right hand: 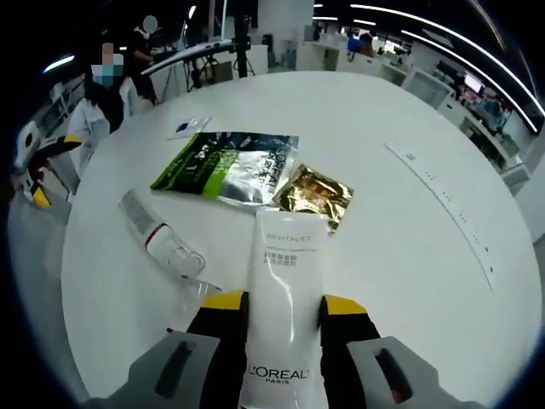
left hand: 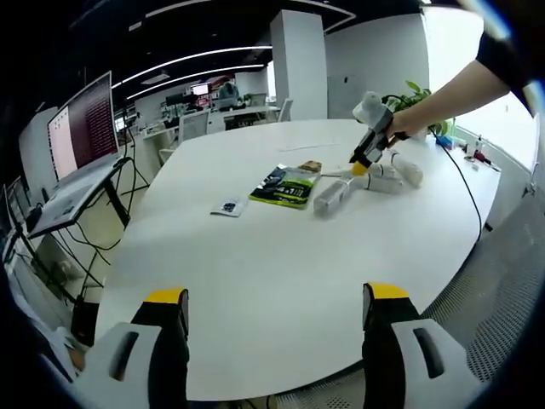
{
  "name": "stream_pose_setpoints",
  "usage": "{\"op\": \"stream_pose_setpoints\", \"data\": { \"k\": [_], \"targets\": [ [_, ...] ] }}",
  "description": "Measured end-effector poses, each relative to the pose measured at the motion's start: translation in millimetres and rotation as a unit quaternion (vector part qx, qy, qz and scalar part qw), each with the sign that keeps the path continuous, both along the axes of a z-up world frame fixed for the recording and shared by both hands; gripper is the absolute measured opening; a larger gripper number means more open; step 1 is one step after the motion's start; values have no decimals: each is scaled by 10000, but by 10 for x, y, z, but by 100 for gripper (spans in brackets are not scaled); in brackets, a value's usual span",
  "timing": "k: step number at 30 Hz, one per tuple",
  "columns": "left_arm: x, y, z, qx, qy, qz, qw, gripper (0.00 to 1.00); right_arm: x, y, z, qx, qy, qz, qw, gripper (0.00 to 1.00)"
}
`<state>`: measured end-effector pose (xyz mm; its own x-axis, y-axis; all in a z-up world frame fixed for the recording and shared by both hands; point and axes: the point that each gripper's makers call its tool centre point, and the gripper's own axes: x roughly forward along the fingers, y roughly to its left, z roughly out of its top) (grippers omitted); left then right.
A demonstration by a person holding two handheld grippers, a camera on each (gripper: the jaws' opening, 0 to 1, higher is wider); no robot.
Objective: Arrange the skincare products in the storage area until every visible bottle or jar stands upright without overlapping.
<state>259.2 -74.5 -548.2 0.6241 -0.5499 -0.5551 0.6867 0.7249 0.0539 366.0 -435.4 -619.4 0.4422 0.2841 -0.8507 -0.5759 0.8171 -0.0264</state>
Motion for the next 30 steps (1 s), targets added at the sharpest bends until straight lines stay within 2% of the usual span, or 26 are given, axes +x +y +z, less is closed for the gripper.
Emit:
{"op": "stream_pose_setpoints", "data": {
  "k": [14,20,23,30],
  "targets": [
    [-15,-26,4,30,9,-28,10000,76,-10,-24,-42,-157,322,-51,9993,24],
    [-8,-12,6,48,5,-9,10000,76,-43,-12,-6,-72,194,-206,9996,21],
    [-5,-4,-2,61,7,1,10000,76,15,-34,-45,-150,231,-261,9993,21],
    [2,9,-20,81,4,-4,10000,76,-8,-23,4,-274,120,-154,9994,21]
  ]
}}
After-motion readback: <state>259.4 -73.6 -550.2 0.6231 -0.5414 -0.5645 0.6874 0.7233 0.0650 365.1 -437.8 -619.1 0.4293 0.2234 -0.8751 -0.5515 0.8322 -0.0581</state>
